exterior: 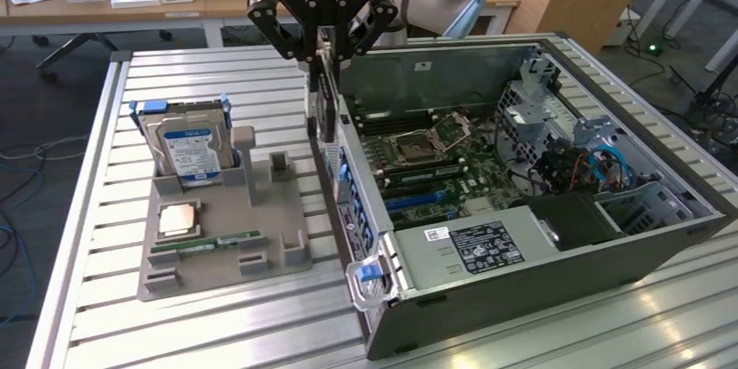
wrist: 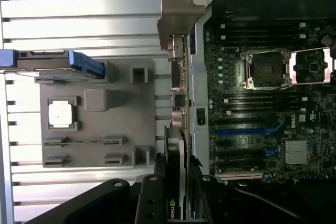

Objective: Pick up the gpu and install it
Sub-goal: 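Pick up the gpu and move the gpu toward the slot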

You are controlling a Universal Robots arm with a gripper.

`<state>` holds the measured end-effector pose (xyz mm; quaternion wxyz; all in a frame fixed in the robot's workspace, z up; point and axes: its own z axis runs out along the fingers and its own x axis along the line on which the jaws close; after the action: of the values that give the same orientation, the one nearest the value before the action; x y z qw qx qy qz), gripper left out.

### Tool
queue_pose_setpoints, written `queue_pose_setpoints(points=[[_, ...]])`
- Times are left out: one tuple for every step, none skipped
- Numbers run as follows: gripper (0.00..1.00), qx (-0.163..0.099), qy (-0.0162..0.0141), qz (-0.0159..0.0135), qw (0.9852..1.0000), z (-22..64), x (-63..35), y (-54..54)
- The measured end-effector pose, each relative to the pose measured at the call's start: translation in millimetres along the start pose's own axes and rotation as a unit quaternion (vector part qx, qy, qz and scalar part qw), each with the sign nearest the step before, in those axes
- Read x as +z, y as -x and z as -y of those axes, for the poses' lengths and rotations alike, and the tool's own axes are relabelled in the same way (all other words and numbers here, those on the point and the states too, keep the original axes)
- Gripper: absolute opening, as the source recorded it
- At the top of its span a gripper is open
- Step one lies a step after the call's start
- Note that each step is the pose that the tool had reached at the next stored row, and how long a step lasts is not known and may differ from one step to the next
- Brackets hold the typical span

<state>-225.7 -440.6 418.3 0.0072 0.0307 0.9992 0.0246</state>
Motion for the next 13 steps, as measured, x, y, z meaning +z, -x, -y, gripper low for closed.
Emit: queue_pose_setpoints(points=[[0.27,0.0,0.0001,0.0,1.0,-0.2,0.1,3.1],[0.27,0.0,0.0002,0.0,1.0,-0.4,0.1,5.8],[0.27,0.0,0.0003,0.0,1.0,-0.7,0.1,8.4],[0.27,0.0,0.0004,0.0,1.0,-0.9,0.2,11.1],[0.27,0.0,0.0005,0.0,1.0,-1.1,0.3,13.7],[0.27,0.0,0.0006,-0.0001,1.0,-1.4,0.3,16.3],[0.27,0.0,0.0007,0.0,1.0,-1.6,0.3,18.9],[0.27,0.0,0.0008,-0.0001,1.0,-1.9,0.3,21.3],[0.27,0.0,0.0009,-0.0001,1.0,-2.1,0.4,24.0],[0.27,0.0,0.0009,0.0,1.0,-2.4,0.5,26.4],[0.27,0.0,0.0009,-0.0001,1.0,-2.7,0.5,28.6],[0.27,0.0,0.0009,-0.0001,1.0,-2.9,0.5,31.0],[0.27,0.0,0.001,0.0,1.0,-3.1,0.6,33.5]])
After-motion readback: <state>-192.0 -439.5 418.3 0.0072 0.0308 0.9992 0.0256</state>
